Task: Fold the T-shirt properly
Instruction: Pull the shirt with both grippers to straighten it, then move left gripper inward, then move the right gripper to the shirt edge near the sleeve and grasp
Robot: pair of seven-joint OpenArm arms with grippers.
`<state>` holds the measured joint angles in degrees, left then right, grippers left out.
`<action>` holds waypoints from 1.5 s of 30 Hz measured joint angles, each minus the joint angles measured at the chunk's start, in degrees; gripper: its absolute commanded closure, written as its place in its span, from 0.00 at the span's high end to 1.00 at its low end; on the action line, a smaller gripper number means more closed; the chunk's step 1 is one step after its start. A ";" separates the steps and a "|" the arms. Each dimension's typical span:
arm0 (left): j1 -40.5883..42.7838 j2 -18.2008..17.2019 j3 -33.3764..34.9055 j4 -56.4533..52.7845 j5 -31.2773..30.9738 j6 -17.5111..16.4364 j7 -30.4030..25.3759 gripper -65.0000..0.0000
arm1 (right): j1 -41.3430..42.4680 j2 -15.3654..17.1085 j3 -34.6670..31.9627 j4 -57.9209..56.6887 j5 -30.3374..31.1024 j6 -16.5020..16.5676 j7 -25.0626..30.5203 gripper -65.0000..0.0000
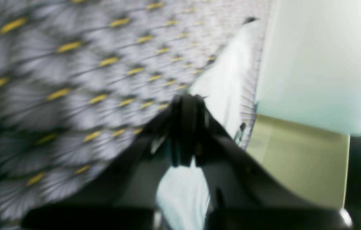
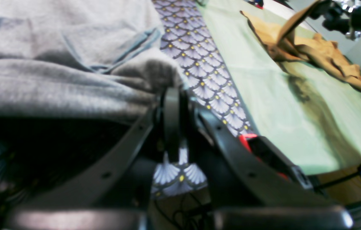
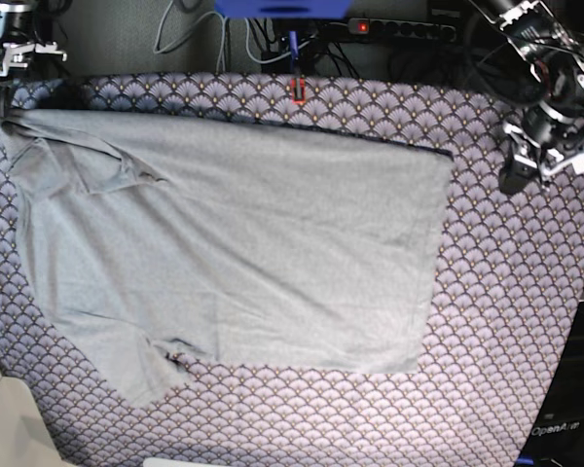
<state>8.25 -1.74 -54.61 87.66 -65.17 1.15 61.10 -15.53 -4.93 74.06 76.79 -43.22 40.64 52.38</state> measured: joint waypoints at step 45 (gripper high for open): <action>-3.87 -6.29 30.23 -15.96 16.04 -4.98 -20.74 0.00 | 9.94 -4.66 3.89 1.03 1.73 -0.17 0.13 0.22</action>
<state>4.38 -8.03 -24.38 71.70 -49.12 -3.84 40.36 -5.58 -9.58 77.95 77.82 -41.50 40.47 52.51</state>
